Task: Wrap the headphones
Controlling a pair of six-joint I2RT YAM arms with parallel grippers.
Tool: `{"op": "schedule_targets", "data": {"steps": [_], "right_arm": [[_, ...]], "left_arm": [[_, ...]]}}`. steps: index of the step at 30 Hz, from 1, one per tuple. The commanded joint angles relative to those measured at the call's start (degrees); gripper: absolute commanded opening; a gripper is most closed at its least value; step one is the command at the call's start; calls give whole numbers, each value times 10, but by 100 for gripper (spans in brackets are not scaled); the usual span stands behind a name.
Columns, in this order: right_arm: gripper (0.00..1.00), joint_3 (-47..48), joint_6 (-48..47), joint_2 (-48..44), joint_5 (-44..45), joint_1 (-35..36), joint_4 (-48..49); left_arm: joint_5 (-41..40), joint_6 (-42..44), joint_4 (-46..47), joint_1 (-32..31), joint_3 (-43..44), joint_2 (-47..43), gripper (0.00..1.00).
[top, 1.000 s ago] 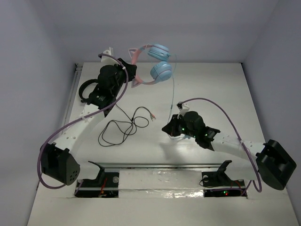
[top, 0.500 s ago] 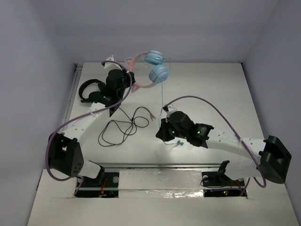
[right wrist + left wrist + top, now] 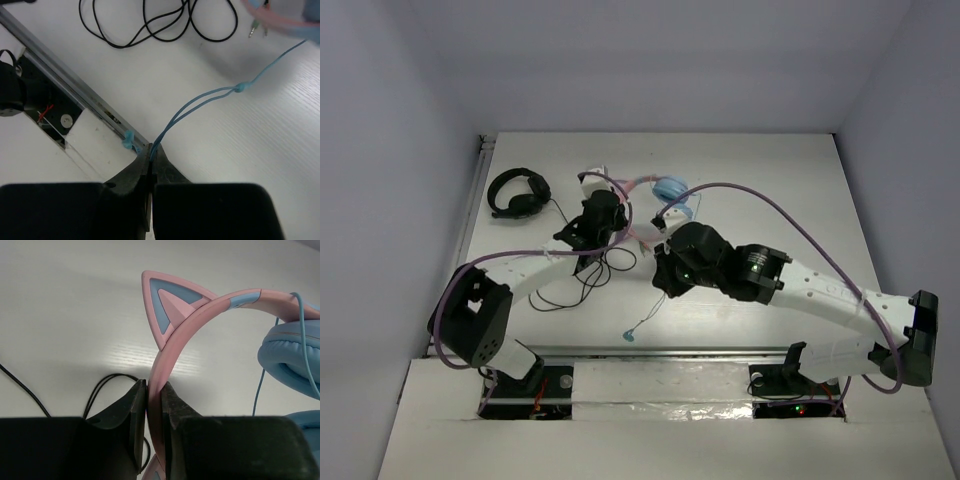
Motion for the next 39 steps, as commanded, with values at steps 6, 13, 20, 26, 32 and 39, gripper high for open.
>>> {"op": "schedule_targets", "data": {"steps": [6,13,20,26,32,39], "right_arm": [[0,124,-83,-18,91,3,-138],[0,147,-93,-22,103,3,-115],[0,158,-125,-3,181,-2,-151],[0,161,-140,-17,178,-21,-176],[0,196,-174,3,166,-31,-207],[0,258,-193,33,148,-31,-273]], "left_arm": [[44,12,86,-31,-50,-51,0],[82,36,67,-90,-96,-74,0],[116,69,-4,-131,-90,-77,0],[100,51,-97,-137,-106,-125,0],[85,66,-176,-157,-88,-132,0],[74,76,-242,-202,-62,-92,0]]}}
